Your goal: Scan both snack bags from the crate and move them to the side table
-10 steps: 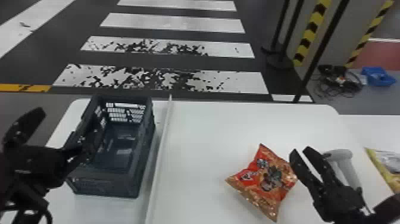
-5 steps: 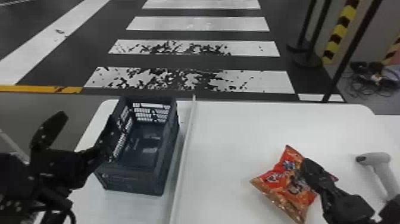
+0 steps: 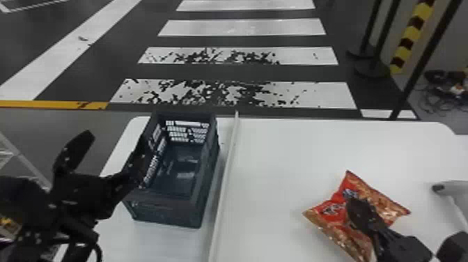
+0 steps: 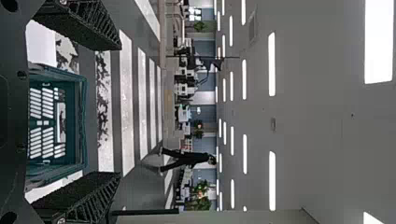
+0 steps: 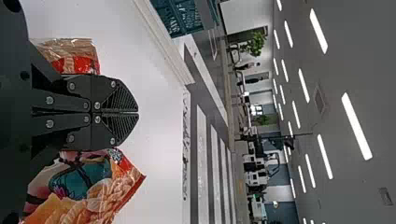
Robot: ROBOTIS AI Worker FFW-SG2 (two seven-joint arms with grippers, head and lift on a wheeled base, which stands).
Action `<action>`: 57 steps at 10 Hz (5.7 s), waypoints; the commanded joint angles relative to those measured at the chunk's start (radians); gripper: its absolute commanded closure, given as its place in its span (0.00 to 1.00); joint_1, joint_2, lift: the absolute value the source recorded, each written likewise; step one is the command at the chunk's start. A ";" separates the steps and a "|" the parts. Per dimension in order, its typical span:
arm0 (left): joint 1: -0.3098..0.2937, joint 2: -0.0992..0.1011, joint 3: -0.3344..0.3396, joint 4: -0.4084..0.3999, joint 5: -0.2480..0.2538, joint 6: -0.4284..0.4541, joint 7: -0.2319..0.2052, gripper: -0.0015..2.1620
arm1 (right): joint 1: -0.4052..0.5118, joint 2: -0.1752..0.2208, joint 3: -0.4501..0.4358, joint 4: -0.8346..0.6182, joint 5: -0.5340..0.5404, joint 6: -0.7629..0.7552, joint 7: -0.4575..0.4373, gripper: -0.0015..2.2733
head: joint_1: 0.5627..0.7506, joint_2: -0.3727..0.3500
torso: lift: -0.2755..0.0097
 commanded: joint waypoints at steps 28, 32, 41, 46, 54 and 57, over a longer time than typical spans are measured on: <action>-0.052 0.034 -0.057 0.108 0.070 -0.151 -0.060 0.02 | 0.156 -0.248 0.478 -0.493 0.856 0.911 -0.627 0.04 | 0.70 0.59 | 0.63; -0.051 0.033 -0.057 0.107 0.070 -0.151 -0.069 0.02 | 0.120 -0.262 0.482 -0.456 0.849 0.917 -0.642 0.18 | 0.70 0.58 | 0.63; -0.052 0.025 -0.065 0.108 0.081 -0.154 -0.089 0.02 | 0.232 -0.189 0.172 -0.640 0.312 0.469 -0.508 0.99 | 0.70 0.66 | 0.63; -0.052 0.049 -0.086 0.094 0.079 -0.158 -0.091 0.02 | 0.175 0.112 -0.154 -0.561 -0.540 0.463 -0.311 0.99 | 0.70 0.57 | 0.63; -0.097 0.128 -0.158 0.130 0.094 -0.170 -0.086 0.02 | 0.239 0.185 -0.240 -0.346 -1.014 0.316 -0.292 0.99 | 0.70 0.36 | 0.63; -0.124 0.137 -0.186 0.139 0.097 -0.176 -0.083 0.02 | 0.281 0.185 -0.211 -0.300 -1.090 0.233 -0.350 0.99 | 0.70 0.26 | 0.63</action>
